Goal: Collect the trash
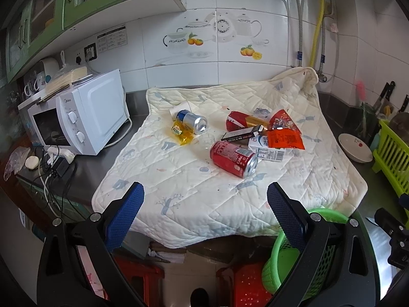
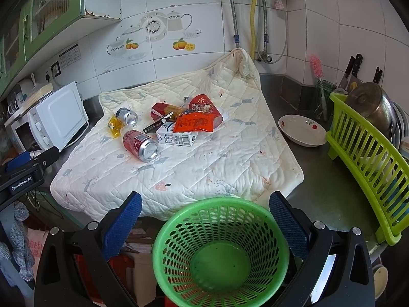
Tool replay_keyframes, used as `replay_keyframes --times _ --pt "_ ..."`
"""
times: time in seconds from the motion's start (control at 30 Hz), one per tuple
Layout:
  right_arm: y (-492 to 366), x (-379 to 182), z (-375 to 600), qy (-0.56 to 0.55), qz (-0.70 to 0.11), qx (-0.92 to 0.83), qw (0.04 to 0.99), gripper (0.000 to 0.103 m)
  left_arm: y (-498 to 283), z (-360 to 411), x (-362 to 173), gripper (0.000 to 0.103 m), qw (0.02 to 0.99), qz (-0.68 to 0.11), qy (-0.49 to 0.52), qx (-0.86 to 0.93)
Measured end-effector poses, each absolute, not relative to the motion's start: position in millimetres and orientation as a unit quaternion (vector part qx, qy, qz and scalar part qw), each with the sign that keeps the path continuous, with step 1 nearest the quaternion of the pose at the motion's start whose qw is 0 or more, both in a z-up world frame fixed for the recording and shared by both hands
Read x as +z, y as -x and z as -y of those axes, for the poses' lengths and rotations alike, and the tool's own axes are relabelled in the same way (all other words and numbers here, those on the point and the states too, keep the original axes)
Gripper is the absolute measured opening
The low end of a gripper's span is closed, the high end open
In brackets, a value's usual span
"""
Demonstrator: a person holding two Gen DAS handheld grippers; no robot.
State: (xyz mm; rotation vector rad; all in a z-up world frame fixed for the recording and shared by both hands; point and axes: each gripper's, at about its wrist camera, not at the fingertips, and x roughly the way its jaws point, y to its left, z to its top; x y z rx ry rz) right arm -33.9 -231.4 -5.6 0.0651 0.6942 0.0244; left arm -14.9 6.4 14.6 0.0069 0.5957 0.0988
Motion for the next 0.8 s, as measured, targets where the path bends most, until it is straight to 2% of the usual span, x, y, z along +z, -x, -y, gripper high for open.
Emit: replay_keyframes --times 0.8 --pt "7 -15 223 -0.017 -0.359 0.051 0.932 0.097 4 -21 7 0.095 0.949 -0.306 0.010 0.078"
